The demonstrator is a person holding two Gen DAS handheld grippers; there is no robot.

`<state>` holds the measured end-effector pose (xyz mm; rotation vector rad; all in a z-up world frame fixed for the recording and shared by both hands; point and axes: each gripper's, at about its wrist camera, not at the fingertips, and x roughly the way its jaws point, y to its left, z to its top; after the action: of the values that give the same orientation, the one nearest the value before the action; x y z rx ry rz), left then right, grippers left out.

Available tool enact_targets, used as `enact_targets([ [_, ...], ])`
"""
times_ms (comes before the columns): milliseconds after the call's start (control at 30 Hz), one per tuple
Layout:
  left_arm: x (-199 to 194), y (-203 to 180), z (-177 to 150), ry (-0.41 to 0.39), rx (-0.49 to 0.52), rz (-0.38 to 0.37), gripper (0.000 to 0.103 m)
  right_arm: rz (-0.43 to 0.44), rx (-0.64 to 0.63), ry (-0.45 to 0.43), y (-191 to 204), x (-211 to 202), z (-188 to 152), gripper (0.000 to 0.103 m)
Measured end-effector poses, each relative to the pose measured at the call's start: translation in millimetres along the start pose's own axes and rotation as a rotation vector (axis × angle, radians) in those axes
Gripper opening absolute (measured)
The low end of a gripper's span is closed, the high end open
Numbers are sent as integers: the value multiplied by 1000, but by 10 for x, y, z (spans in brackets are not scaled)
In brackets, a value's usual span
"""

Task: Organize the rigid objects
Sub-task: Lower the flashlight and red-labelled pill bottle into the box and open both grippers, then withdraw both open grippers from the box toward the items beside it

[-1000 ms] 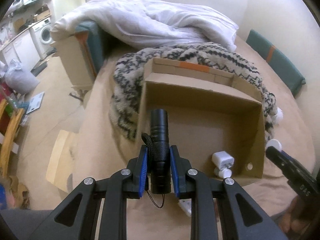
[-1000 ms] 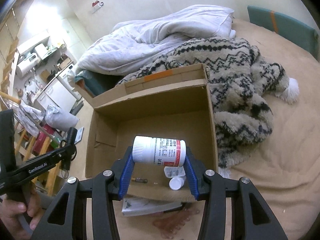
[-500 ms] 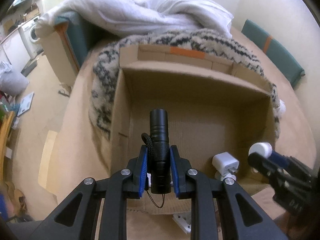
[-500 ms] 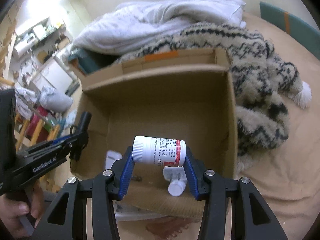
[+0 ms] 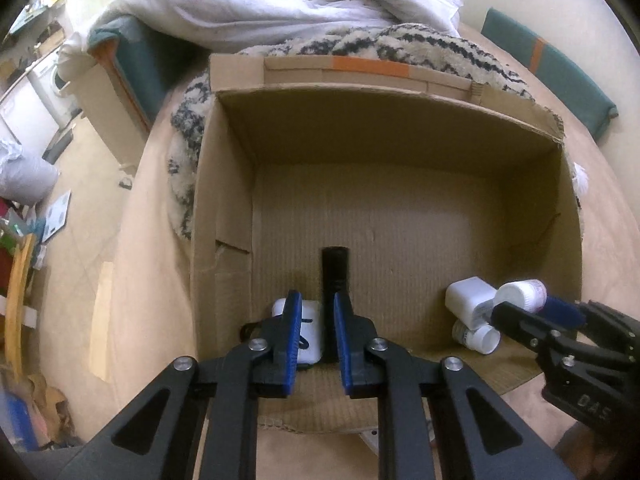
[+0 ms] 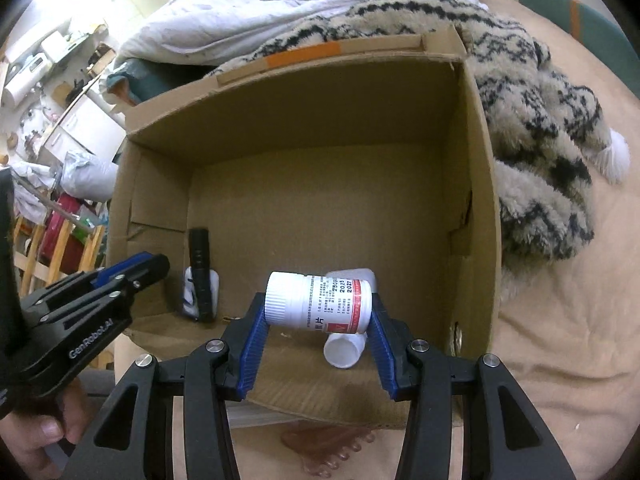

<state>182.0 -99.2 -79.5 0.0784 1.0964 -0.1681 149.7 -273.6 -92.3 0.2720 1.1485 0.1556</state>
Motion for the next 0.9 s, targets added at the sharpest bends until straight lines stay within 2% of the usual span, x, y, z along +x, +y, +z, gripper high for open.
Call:
enact_targets([
  [433,-61,29,19,-3,-5,5,16,24,26,-23,-47,-43,46,51],
  [467,-63,24,25,-2,-5,0,16,32,33,-23,-55,-43,50,53],
  [600,-61,11,12,9,-3,-26,17,53,56,-57,-72,-106,63,71],
  [633,-60,5,9,12,0,-27,22,55,61,-70,-85,-135,68,77],
  [700,-69,-9,2,13,6,-29,38,63,75,-89,-116,-179,81,84],
  [733,-82,-14,0,7,7,-28,55,70,84,-94,-127,-189,87,86],
  [767,-99,-17,-3,-2,6,-23,64,78,94,-96,-143,-196,89,86],
  [900,-171,-61,1,-37,34,-13,64,85,114,-86,-176,-183,97,86],
])
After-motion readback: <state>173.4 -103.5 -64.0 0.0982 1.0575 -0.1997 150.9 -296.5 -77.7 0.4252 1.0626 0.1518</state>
